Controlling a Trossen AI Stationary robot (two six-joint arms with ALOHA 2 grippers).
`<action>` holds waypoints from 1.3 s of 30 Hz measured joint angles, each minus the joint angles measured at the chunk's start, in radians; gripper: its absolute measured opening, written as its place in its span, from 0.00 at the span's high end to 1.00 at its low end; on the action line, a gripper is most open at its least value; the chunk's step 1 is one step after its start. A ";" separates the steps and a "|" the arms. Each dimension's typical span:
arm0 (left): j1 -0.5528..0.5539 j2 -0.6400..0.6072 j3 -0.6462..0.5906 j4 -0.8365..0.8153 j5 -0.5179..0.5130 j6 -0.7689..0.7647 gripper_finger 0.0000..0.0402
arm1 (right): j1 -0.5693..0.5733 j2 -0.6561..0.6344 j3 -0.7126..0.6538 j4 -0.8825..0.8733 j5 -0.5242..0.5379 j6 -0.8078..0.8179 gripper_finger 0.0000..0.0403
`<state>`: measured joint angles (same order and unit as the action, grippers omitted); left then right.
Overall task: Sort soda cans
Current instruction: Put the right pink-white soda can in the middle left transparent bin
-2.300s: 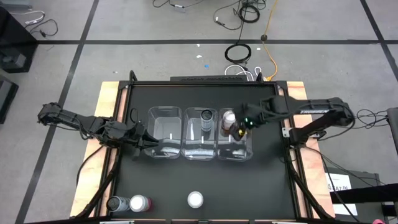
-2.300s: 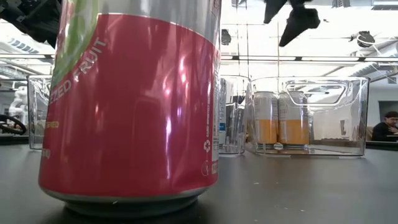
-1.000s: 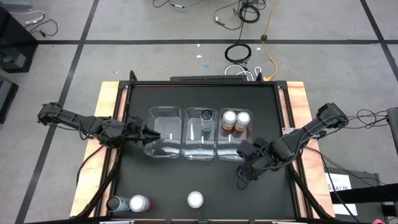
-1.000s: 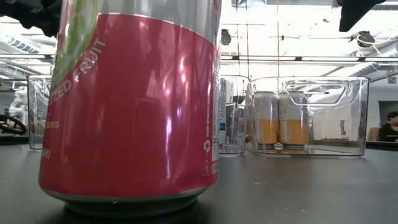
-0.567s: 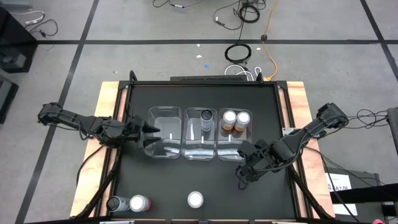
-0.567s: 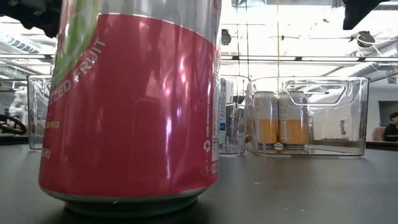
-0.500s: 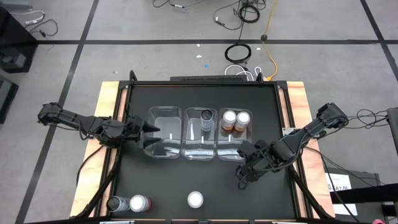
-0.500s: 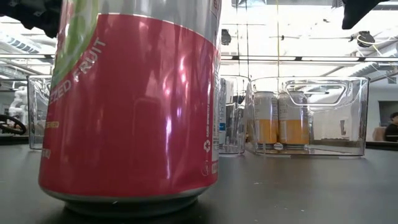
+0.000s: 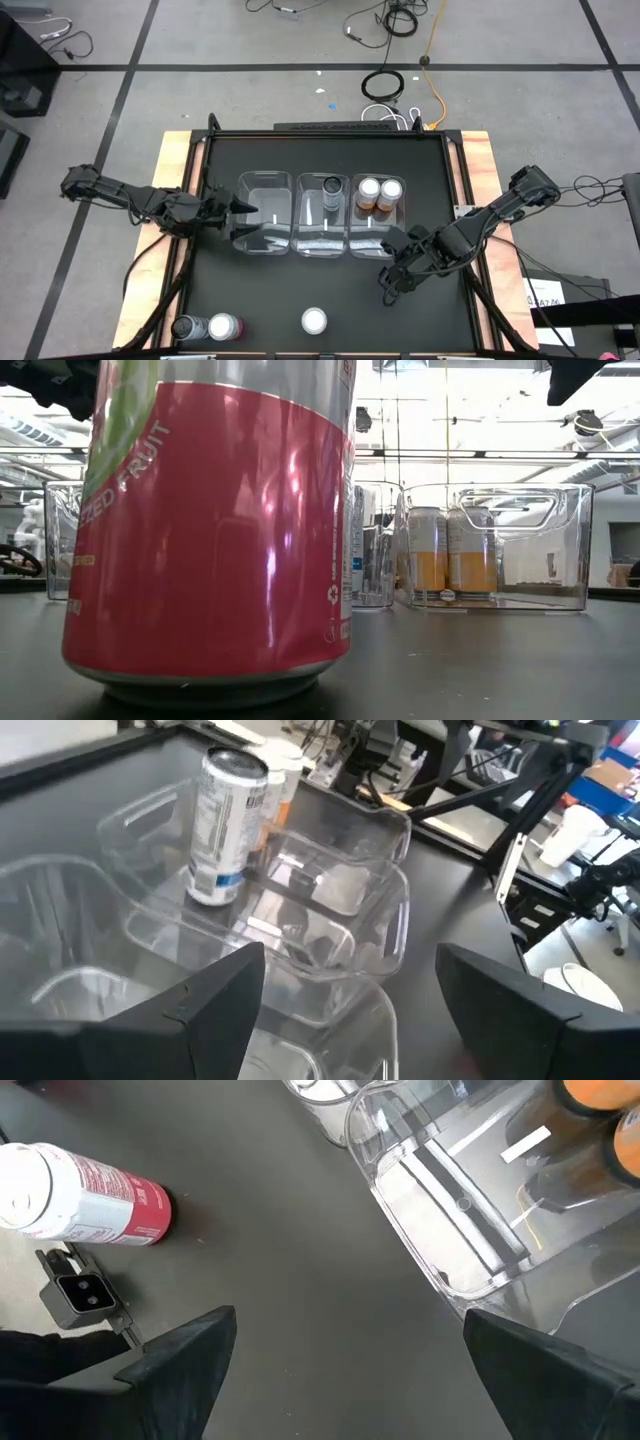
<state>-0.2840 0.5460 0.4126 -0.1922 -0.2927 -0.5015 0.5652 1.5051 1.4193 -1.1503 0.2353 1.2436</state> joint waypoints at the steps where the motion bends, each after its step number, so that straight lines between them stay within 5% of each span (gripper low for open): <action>1: 0.000 0.007 0.004 -0.004 0.005 -0.018 0.24 | 0.000 0.000 0.000 0.000 0.000 -0.010 0.05; 12: -0.001 0.222 0.174 0.027 0.012 -0.173 0.24 | 0.000 0.000 0.000 -0.001 0.000 -0.172 0.05; 21: -0.037 0.556 0.436 0.028 -0.001 -0.095 0.24 | 0.000 0.000 0.000 -0.009 -0.002 -0.284 0.05; 31: -0.136 0.937 0.901 -0.389 -0.012 -0.041 0.24 | 0.025 -0.001 0.000 -0.060 0.000 -0.350 0.05; 39: -0.227 1.184 1.169 -0.535 -0.015 -0.044 0.24 | 0.070 -0.001 0.000 -0.077 0.002 -0.404 0.05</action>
<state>-0.5106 1.7298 1.5817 -0.7269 -0.3080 -0.5452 0.6348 1.5043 1.4193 -1.2270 0.2375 0.8399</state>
